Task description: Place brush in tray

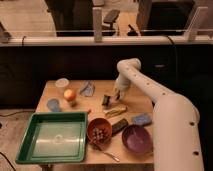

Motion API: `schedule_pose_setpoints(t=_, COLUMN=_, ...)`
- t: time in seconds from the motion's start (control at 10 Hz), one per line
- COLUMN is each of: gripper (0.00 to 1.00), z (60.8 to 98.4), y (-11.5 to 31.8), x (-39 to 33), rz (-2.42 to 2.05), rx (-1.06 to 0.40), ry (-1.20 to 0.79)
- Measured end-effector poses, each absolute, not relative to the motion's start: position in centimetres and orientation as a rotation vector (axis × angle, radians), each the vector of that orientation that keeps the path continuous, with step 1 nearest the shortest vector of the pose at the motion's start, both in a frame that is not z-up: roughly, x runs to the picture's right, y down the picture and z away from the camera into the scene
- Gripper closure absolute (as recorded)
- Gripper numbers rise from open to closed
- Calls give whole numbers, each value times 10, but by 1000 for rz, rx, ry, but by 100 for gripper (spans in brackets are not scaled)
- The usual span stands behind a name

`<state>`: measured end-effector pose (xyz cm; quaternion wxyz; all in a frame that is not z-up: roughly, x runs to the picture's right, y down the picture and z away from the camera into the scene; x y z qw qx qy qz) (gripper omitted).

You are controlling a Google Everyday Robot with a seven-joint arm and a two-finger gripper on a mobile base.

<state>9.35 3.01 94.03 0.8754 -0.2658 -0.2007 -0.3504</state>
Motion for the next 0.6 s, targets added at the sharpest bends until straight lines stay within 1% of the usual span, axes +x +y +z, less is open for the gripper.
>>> schedule_pose_setpoints(t=0.6, gripper=100, z=908, y=-8, x=82, rz=-778, rx=-561, ry=-436)
